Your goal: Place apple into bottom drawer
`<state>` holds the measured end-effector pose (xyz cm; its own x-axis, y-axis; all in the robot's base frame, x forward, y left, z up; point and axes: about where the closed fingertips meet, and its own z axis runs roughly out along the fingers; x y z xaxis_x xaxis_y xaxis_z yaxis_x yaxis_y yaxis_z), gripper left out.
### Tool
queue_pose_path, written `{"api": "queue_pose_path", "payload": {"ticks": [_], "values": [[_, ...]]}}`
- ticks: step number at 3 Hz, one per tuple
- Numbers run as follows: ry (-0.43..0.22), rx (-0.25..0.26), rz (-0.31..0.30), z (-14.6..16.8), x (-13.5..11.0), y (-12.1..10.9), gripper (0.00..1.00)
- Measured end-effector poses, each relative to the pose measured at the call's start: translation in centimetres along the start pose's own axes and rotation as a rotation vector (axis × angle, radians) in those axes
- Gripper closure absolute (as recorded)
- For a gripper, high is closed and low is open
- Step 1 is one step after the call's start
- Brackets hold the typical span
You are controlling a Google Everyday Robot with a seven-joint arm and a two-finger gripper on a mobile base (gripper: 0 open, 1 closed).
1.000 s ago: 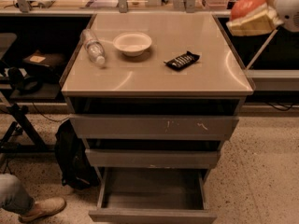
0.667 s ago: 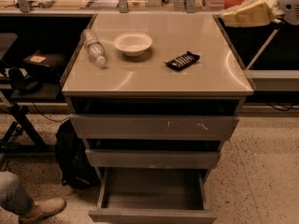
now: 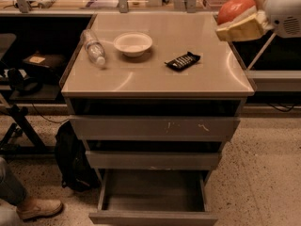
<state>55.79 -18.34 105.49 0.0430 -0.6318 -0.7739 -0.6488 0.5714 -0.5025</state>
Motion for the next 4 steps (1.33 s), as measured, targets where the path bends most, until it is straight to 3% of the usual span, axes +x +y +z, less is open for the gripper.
{"api": "queue_pose_path", "payload": {"ticks": [1,2,3,4], "values": [[0.024,-0.011,-0.074,-0.2,0.3,4.2,1.00],[0.086,-0.011,-0.106,-1.6,4.7,9.5,1.00],[0.172,-0.022,-0.034,-3.3,10.9,15.2,1.00],[0.312,-0.057,0.066,-3.9,19.9,20.9,1.00]]}}
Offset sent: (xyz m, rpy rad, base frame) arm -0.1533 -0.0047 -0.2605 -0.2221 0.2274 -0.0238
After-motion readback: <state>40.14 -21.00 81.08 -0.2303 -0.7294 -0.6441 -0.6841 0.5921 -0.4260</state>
